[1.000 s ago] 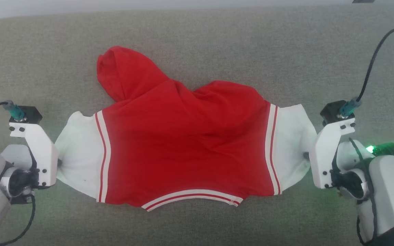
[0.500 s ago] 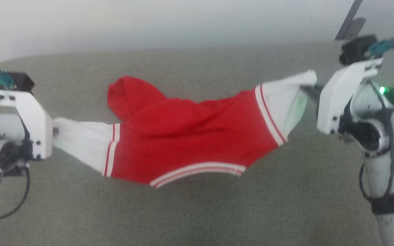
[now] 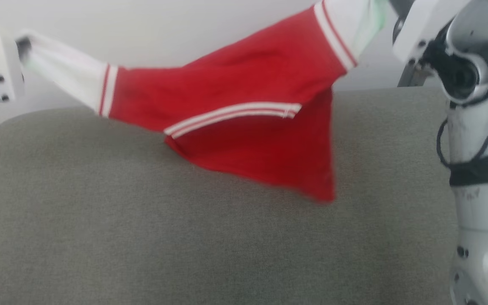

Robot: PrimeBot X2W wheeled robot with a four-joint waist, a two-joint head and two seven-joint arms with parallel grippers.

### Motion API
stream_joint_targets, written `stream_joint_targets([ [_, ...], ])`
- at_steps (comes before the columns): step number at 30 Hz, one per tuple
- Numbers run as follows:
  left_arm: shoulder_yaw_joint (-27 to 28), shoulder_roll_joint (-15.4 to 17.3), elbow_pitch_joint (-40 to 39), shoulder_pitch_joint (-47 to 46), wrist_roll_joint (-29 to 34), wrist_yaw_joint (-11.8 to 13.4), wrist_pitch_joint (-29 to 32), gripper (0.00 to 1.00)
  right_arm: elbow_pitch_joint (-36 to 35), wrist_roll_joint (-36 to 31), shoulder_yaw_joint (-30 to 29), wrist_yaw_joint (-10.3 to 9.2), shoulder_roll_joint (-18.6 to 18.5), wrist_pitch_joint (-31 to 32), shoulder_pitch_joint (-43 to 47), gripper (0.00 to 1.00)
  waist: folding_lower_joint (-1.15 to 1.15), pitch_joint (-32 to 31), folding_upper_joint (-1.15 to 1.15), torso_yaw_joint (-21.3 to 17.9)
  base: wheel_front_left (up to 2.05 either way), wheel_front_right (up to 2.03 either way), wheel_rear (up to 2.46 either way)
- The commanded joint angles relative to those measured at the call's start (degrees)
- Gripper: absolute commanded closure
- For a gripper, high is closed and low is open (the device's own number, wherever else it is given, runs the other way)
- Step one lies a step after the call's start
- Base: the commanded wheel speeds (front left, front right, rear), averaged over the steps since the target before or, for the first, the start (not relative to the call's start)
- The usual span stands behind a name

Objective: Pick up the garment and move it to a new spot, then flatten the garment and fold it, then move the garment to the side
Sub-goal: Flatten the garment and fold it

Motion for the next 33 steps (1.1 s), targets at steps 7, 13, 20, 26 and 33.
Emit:
stream_joint_targets([
  [7, 0.8, -2.0, 3.5, -6.8, 2.3, -1.2, -3.5, 1.00, 7.2, -2.0, 0.5, 0.03, 1.0, -5.7, -7.5, 1.00, 0.00, -1.0, 0.01, -1.0, 0.00, 0.00, 0.00],
  [13, 0.4, -3.5, 6.6, -9.8, 4.0, -1.9, -6.0, 1.00, 13.4, -2.2, 2.2, 0.03, 1.0, -9.8, -11.6, 1.00, 0.00, 0.4, 0.01, -1.7, 0.00, 0.00, 0.00],
  [20, 1.1, -6.4, 11.7, -15.6, 6.2, -3.4, -12.7, 1.00, 22.2, -5.3, 6.4, 0.03, 0.7, -19.2, -18.7, 1.00, 0.00, 6.5, 0.01, -2.1, 0.00, 0.00, 0.00],
  [26, 1.2, -9.5, 16.7, -25.2, 10.2, -4.9, -21.2, 1.00, 29.5, -10.3, 7.5, 0.03, -0.9, -31.8, -27.9, 1.00, 0.00, 14.6, 0.01, -1.4, 0.00, 0.00, 0.00],
  [33, 1.4, -13.7, 22.7, -36.1, 14.7, -6.1, -33.9, 1.00, 35.9, -20.3, 4.7, 0.03, -2.9, -46.2, -37.9, 1.00, 0.00, 23.2, 0.01, 0.1, 0.00, 0.00, 0.00],
])
